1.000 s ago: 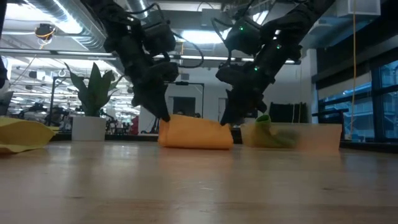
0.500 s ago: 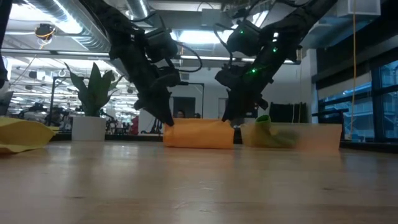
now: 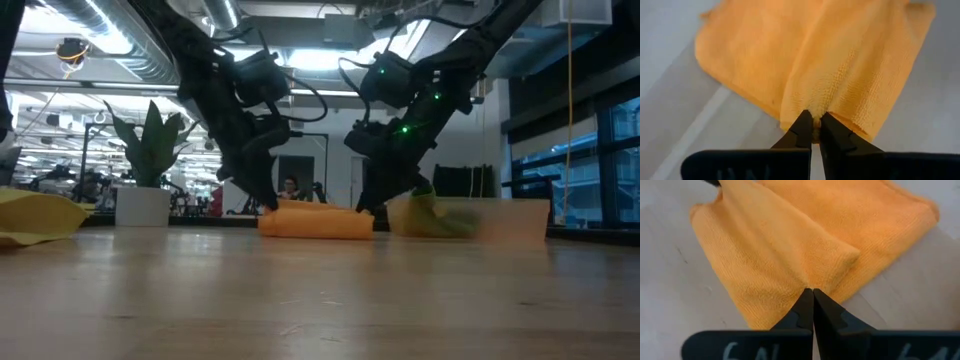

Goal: Roll microfiber towels into tight, uniform cylinder then place into a basket
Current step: Fold the orange towel

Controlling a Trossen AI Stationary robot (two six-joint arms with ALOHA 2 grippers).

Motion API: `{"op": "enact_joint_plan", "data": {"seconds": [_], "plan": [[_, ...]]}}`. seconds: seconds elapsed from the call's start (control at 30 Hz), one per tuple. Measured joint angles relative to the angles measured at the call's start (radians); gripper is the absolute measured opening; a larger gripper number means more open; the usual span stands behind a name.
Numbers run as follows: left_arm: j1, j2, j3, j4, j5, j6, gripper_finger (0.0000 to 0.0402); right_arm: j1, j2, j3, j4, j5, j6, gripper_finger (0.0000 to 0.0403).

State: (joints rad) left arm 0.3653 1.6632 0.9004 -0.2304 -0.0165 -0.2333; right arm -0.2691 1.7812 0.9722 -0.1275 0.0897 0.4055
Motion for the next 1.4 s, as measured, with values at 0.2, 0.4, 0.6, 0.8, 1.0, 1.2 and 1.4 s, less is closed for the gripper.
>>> {"op": "enact_joint_plan", "data": {"seconds": [0.2, 0.4, 0.6, 0.8, 1.0, 1.2, 1.4], "plan": [[0.001, 0.000, 0.000, 0.007, -0.040, 0.000, 0.0020, -0.001, -0.003, -0.001, 0.015, -0.016, -0.066, 0.0017], [0.002, 0.000, -0.001, -0.002, -0.053, -0.001, 0.0071, -0.002, -0.003, -0.003, 0.011, 0.008, -0.069, 0.0068], [0.010, -0.002, -0.001, 0.002, -0.057, 0.000, 0.0102, -0.003, -0.012, -0.001, 0.013, 0.083, -0.079, 0.0138], [0.046, -0.030, 0.020, -0.013, -0.056, 0.005, 0.0101, -0.004, -0.037, 0.073, -0.055, 0.078, -0.132, 0.0170], [0.077, -0.065, 0.072, -0.051, -0.056, 0.110, 0.0103, -0.001, -0.038, 0.180, -0.182, 0.057, -0.234, 0.0172], [0.050, -0.076, 0.102, -0.195, 0.015, 0.277, 0.0100, 0.041, -0.038, 0.186, -0.228, -0.113, -0.388, 0.0172], [-0.037, -0.075, 0.072, -0.271, 0.157, 0.491, 0.0099, 0.129, -0.032, 0.121, -0.145, -0.115, -0.566, 0.0172]]}}
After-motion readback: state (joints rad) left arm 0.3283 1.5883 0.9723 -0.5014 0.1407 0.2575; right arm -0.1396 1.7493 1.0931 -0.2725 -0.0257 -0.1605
